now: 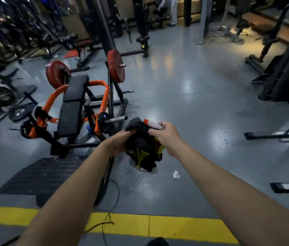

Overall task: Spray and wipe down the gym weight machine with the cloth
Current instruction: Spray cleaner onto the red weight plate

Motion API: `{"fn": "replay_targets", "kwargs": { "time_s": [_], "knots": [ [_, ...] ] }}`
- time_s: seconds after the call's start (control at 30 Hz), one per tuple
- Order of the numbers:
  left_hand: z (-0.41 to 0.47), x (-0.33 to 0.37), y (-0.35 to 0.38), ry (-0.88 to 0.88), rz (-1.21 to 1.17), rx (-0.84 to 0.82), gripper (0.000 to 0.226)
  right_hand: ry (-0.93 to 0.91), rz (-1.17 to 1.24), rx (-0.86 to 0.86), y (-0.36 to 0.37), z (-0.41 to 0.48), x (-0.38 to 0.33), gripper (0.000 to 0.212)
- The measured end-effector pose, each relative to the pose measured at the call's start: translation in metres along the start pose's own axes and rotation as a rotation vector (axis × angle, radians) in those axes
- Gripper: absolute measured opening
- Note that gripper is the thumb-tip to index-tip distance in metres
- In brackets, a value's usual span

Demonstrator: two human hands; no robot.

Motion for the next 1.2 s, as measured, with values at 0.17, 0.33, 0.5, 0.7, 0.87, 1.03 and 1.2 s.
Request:
{"fn": "replay_targets", "kwargs": {
  "time_s": [0.17,0.33,0.5,0.7,0.87,1.03,1.2],
  "knots": [
    [0.035,0.006,0.018,-0.042,-0.122,0.088,0.056,-0.015,-0.091,-0.154,-0.023,0.052,-0.025,0.023],
    [0.107,-0.002,0.029,-0.167,-0.223,0.113,0.055,0.065,-0.122,-0.257,-0.039,0.131,-0.019,0.022],
    [0.210,0.015,0.044,-0.270,-0.329,0.148,0.041,0.109,-0.169,-0.258,-0.074,0.229,-0.025,0.023],
    [0.313,0.092,0.052,-0.316,-0.343,0.072,0.055,0.148,-0.196,-0.318,-0.113,0.355,-0.080,0.018],
    [0.405,0.152,0.058,-0.357,-0.464,0.086,0.053,0.193,-0.144,-0.364,-0.142,0.459,-0.115,0.032],
    [0.508,0.209,0.073,-0.398,-0.587,0.247,0.059,0.218,-0.113,-0.453,-0.187,0.569,-0.146,0.037],
    [0.588,0.283,0.079,-0.339,-0.595,0.285,0.053,0.231,-0.181,-0.562,-0.212,0.674,-0.184,0.031]
  ]
}}
Point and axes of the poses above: each hand's wrist, its own z-axis towards the middle knuckle, its own y-axis out of the palm, x = y × z, the point moved 8 cm from there along z, towards the middle knuckle, and after that the axes turned 15 degrees about z, right-handed, at the moved point
